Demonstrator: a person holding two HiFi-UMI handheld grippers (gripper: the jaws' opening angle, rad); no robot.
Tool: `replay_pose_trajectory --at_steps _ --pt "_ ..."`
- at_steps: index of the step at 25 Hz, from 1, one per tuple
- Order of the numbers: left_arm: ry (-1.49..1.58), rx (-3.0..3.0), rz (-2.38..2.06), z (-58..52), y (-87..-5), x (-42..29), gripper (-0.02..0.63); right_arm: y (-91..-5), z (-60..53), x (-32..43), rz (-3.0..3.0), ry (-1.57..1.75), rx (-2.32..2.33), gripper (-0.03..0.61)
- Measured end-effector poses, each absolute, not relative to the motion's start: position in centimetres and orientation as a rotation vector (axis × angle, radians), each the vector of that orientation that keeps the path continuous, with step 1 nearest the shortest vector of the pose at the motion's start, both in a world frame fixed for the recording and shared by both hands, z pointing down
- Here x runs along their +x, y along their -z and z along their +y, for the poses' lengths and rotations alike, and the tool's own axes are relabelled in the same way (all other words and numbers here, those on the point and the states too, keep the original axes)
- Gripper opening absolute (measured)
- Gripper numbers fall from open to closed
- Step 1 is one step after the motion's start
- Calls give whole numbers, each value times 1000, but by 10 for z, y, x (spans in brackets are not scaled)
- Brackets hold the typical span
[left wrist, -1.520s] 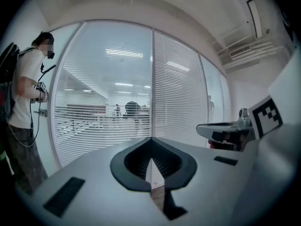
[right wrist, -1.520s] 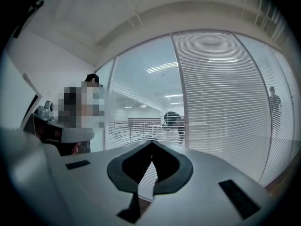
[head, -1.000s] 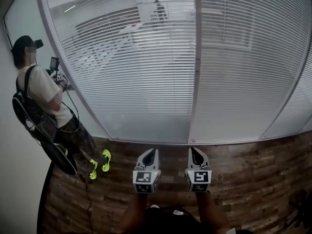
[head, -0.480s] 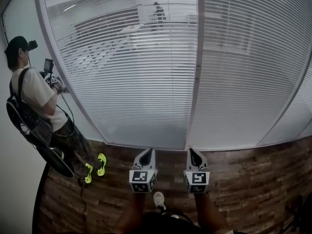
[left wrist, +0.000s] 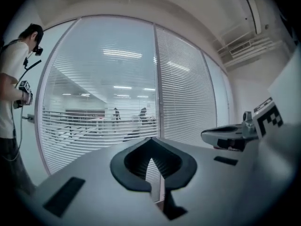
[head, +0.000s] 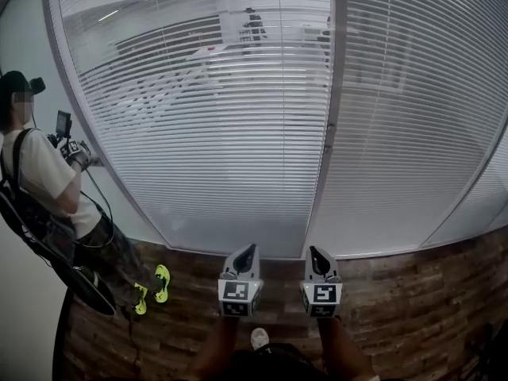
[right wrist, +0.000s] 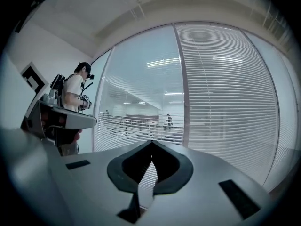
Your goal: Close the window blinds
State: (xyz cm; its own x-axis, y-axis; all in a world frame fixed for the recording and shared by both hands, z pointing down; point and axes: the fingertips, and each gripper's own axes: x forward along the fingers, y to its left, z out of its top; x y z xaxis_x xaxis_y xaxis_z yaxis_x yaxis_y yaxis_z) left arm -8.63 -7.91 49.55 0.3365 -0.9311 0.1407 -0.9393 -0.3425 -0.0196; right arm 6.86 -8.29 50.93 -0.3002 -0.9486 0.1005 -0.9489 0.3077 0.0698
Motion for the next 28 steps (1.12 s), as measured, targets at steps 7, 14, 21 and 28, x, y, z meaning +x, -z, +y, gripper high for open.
replay_pose_trajectory --at_steps 7,14,21,28 --pt "-176 2546 -1741 -128 -496 -97 -6 -509 -127 56 -2419 -15 1799 2" --pt "-210 2540 -1680 -154 -509 -106 -6 -517 -150 49 -2395 -16 1821 2" --pt "-197 2537 -1607 -170 -515 -111 -6 -515 -167 43 -2335 -4 1855 2" --pt "-141 2581 -1568 -179 -510 -116 -6 -514 -173 31 -2314 27 1884 2"
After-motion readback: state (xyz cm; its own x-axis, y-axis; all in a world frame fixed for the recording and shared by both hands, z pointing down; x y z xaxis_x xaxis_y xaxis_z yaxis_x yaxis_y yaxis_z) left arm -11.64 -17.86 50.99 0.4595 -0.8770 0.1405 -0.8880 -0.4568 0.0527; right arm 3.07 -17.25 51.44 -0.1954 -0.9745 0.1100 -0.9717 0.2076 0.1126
